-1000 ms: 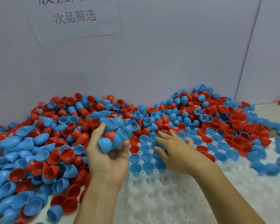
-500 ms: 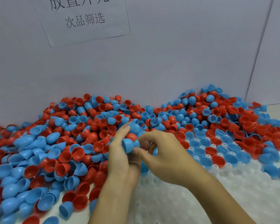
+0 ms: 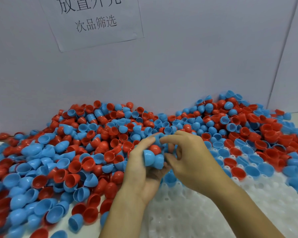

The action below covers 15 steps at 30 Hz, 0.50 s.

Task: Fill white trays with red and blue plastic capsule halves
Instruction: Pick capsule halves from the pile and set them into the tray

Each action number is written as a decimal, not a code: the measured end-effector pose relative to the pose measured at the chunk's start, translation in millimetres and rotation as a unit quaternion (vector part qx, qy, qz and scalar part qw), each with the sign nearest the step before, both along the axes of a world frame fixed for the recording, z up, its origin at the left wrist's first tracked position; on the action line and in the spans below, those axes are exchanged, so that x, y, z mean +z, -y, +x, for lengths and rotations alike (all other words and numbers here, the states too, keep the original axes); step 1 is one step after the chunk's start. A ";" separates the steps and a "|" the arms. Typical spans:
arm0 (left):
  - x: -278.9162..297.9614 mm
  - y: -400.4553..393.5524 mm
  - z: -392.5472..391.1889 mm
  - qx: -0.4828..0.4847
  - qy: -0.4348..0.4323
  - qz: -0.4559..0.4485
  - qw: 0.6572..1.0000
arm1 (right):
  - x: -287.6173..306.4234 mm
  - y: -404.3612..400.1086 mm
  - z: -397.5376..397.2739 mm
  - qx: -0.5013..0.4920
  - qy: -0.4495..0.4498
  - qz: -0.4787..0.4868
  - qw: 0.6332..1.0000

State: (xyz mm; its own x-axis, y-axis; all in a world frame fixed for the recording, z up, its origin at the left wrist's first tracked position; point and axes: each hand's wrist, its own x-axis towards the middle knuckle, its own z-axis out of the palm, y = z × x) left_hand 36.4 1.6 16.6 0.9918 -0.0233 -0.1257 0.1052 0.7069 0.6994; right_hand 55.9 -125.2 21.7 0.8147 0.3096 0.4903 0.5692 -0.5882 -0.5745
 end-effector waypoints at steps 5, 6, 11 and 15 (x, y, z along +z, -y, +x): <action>3.3 0.3 -0.5 0.044 -0.038 -0.052 0.997 | 5.0 4.5 4.9 -0.049 -0.017 0.156 0.986; 3.2 -1.4 -0.1 0.066 -0.046 -0.075 0.994 | 6.5 5.6 4.8 -0.044 -0.041 0.196 0.979; 0.5 -11.2 2.2 0.128 -0.050 -0.135 0.981 | 12.7 12.4 2.1 0.007 -0.128 0.210 0.969; 2.9 -20.8 2.4 0.163 -0.024 -0.174 0.971 | 19.6 29.9 1.9 0.041 -0.167 0.071 0.983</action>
